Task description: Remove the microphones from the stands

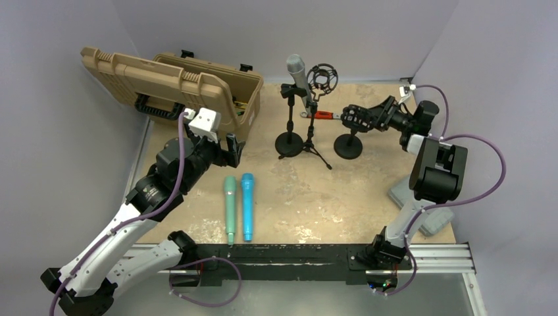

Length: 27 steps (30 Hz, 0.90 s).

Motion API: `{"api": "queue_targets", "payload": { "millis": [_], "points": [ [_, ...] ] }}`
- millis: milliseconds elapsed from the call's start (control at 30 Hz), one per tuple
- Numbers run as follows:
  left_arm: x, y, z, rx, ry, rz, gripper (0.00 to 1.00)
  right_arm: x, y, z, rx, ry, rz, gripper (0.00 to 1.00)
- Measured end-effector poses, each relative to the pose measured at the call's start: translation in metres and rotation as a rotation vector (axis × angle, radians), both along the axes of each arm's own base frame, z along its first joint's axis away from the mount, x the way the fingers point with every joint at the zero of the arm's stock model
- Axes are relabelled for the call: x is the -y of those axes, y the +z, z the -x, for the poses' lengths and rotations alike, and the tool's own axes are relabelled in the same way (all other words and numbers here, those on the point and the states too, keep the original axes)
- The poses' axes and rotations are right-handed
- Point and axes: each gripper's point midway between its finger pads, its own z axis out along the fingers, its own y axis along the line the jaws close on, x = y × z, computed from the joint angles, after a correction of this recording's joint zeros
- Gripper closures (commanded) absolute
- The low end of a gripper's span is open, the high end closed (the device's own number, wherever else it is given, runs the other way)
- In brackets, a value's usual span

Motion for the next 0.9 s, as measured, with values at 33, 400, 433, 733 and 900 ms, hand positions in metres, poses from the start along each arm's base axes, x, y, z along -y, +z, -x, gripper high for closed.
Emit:
{"api": "queue_targets", "payload": {
  "millis": [33, 400, 433, 733, 900],
  "points": [
    [0.0, 0.0, 0.0, 0.0, 0.0, 0.0, 0.18, 0.001, -0.004, -0.001, -0.009, -0.004, 0.003, 0.11],
    [0.001, -0.001, -0.001, -0.006, -0.001, 0.0, 0.18, 0.011, -0.011, -0.017, -0.051, -0.051, 0.064, 0.11],
    [0.002, -0.002, -0.001, -0.008, -0.002, 0.002, 0.18, 0.012, -0.006, -0.02, -0.04, -0.051, 0.067, 0.1],
    [0.004, -0.004, -0.001, -0.016, -0.009, -0.001, 0.18, 0.012, 0.039, -0.025, 0.065, -0.005, 0.07, 0.09],
    [0.007, -0.007, -0.002, -0.025, -0.021, -0.004, 0.18, 0.003, 0.036, -0.011, 0.073, 0.039, 0.017, 0.09]
  ]
}}
